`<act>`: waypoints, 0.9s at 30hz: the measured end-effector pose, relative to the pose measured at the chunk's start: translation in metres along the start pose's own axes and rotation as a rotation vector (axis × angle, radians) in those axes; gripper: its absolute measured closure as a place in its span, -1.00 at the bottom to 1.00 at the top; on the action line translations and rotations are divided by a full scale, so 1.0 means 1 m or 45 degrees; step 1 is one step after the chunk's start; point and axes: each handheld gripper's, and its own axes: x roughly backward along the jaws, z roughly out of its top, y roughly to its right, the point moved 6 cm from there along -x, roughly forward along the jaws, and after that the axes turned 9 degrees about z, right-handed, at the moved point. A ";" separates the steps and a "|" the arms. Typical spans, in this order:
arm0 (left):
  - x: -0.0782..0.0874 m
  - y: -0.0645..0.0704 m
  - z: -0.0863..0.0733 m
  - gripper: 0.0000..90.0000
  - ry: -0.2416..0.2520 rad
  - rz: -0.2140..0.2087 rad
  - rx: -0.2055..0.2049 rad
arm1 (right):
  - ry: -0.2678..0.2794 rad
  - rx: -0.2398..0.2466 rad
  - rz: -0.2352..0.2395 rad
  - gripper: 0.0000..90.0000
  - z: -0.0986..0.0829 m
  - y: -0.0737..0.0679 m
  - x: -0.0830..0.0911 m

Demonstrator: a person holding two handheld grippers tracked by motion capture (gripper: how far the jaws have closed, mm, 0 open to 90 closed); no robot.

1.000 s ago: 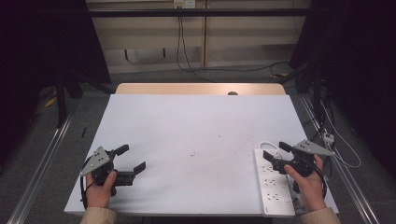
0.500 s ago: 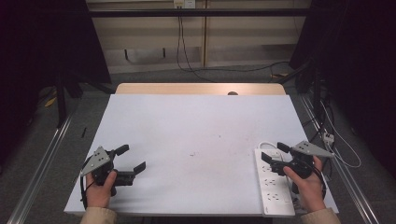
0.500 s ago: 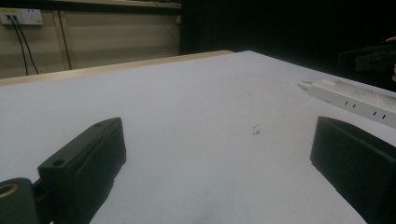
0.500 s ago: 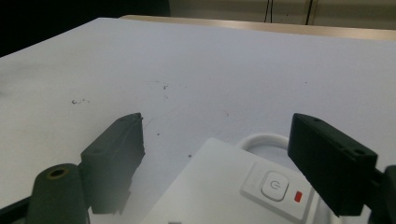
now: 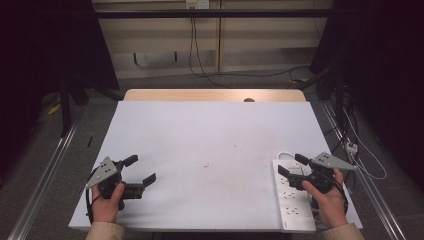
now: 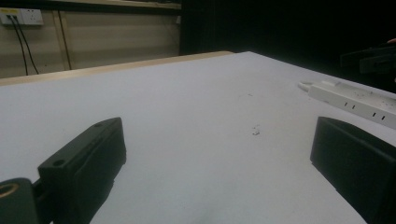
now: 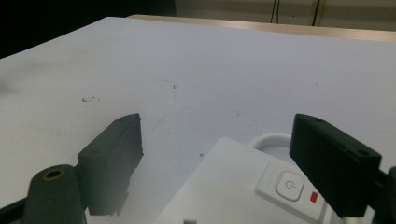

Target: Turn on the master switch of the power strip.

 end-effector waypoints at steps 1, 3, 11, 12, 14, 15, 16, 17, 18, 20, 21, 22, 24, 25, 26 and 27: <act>0.000 0.000 0.000 -0.93 0.001 0.000 0.001 | 0.001 0.000 0.003 -0.63 0.000 -0.001 0.000; 0.000 0.000 0.000 -0.93 0.005 -0.002 0.006 | 0.003 -0.001 0.009 -0.64 0.001 -0.002 0.000; 0.000 0.001 0.001 -0.93 0.005 -0.006 0.005 | 0.001 0.003 0.024 -0.66 0.001 -0.007 0.000; 0.000 0.001 0.001 -0.93 0.007 -0.006 0.005 | 0.003 0.005 0.027 -0.66 0.001 -0.008 0.000; 0.000 0.001 0.000 -0.93 0.003 -0.008 0.007 | -0.001 0.007 0.031 -0.67 0.000 -0.009 0.000; 0.000 0.001 0.000 -0.93 0.002 -0.010 0.006 | -0.001 0.006 0.033 -0.67 0.000 -0.009 0.000; -0.001 0.002 0.000 -0.93 0.003 -0.012 0.006 | 0.000 0.010 0.035 -0.67 0.000 -0.010 0.000; 0.000 0.002 0.001 -0.93 0.004 -0.012 0.006 | 0.003 0.010 0.035 -0.68 0.001 -0.010 0.000; 0.000 0.002 0.001 -0.93 0.006 -0.010 0.009 | 0.005 0.012 0.037 -0.68 0.001 -0.011 0.000; 0.000 0.001 0.000 -0.93 0.004 -0.009 0.009 | 0.005 0.013 0.038 -0.68 0.001 -0.012 0.000; 0.000 0.001 0.000 -0.93 0.004 -0.009 0.007 | 0.004 0.013 0.040 -0.69 0.000 -0.012 0.000; 0.000 0.001 0.001 -0.93 0.003 -0.008 0.007 | 0.004 0.014 0.043 -0.69 0.000 -0.013 0.000; 0.000 0.001 0.001 -0.93 0.005 -0.008 0.008 | 0.006 0.015 0.041 -0.70 0.000 -0.014 -0.001; 0.000 0.001 0.001 -0.93 0.005 -0.009 0.007 | 0.004 0.014 0.045 -0.70 0.000 -0.014 -0.001; 0.000 0.002 0.001 -0.93 0.004 -0.008 0.010 | 0.008 0.024 0.047 -0.70 0.000 -0.014 -0.001; 0.000 0.002 0.001 -0.93 0.005 -0.010 0.010 | 0.008 0.024 0.045 -0.70 0.000 -0.015 -0.001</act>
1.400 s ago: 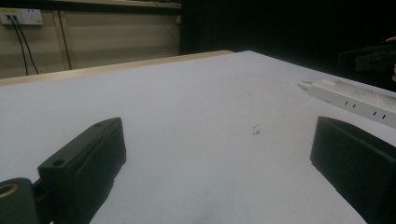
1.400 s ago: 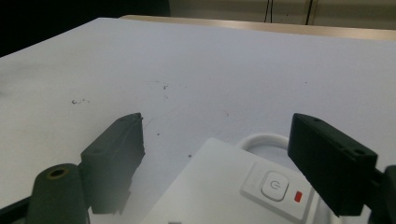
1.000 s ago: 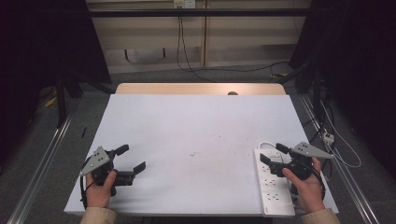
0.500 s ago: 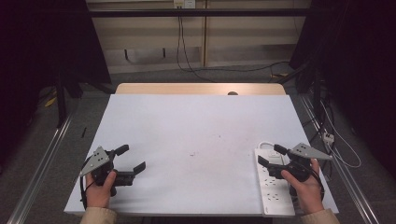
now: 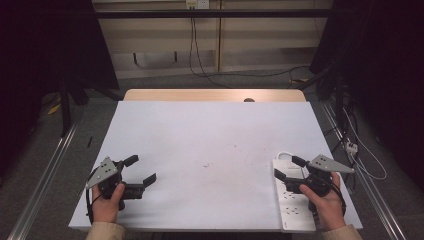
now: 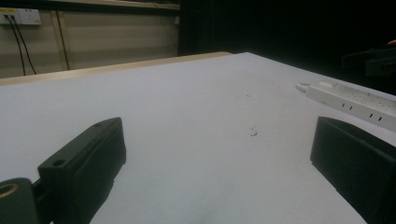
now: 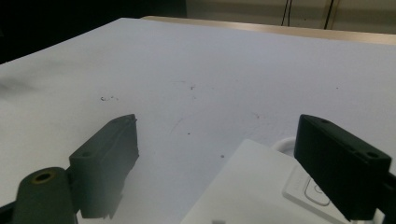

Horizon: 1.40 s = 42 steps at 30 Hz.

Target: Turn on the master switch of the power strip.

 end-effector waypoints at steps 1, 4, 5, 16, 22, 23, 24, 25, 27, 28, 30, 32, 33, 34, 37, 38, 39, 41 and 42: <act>0.000 0.000 0.000 -0.93 0.000 -0.002 -0.001 | 0.000 -0.001 0.001 -0.70 0.000 0.000 0.000; 0.000 0.000 0.000 -0.93 0.004 -0.002 -0.001 | -0.002 -0.001 0.005 -0.71 0.000 -0.001 -0.001; 0.000 0.001 0.000 -0.93 0.005 0.000 0.005 | 0.002 0.000 0.005 -0.71 0.000 -0.002 -0.001; 0.000 0.001 0.000 -0.93 0.003 -0.004 0.002 | -0.014 0.021 0.029 -0.79 -0.001 -0.012 -0.006; 0.000 0.000 0.000 -0.93 -0.001 -0.005 0.004 | -0.006 0.024 0.030 -0.83 0.000 -0.014 -0.006; 0.000 0.000 0.000 -0.93 -0.001 -0.004 0.004 | -0.006 0.022 0.031 -0.83 0.000 -0.014 -0.006; 0.000 0.000 0.000 -0.93 0.000 -0.003 0.003 | -0.005 0.022 0.031 -0.83 0.000 -0.014 -0.006; 0.000 0.000 0.000 -0.93 0.002 -0.001 0.000 | -0.005 0.020 0.030 -0.83 0.000 -0.014 -0.007; 0.001 0.000 0.001 -0.93 0.002 -0.002 0.003 | -0.006 0.021 0.032 -0.83 -0.001 -0.014 -0.007; 0.000 0.000 0.000 -0.93 0.002 -0.002 0.002 | -0.005 0.022 0.031 -0.84 -0.001 -0.014 -0.007; 0.000 0.000 0.000 -0.93 0.001 -0.003 0.005 | -0.006 0.019 0.031 -0.84 -0.001 -0.014 -0.007; 0.000 0.000 0.000 -0.93 0.002 -0.004 0.003 | -0.006 0.019 0.030 -0.84 -0.001 -0.013 -0.007; 0.000 0.000 0.001 -0.93 0.002 -0.004 0.004 | -0.006 0.019 0.028 -0.84 -0.001 -0.013 -0.006; 0.000 0.000 0.001 -0.93 0.002 -0.002 0.007 | -0.006 0.018 0.025 -0.84 -0.001 -0.012 -0.006; 0.000 0.000 0.000 -0.93 0.002 -0.001 0.011 | -0.002 0.015 0.015 -0.84 -0.001 -0.010 -0.006; 0.000 0.000 0.001 -0.93 0.002 -0.005 0.009 | -0.002 0.012 0.015 -0.84 -0.001 -0.010 -0.005; 0.000 0.000 0.001 -0.93 0.002 -0.005 0.010 | -0.003 0.014 0.013 -0.84 -0.001 -0.009 -0.005; -0.001 0.000 0.001 -0.93 0.000 -0.006 0.007 | 0.000 0.009 0.009 -0.84 -0.001 -0.008 -0.004; -0.001 0.000 0.001 -0.93 -0.001 -0.007 0.007 | 0.003 0.010 0.006 -0.83 -0.001 -0.008 -0.004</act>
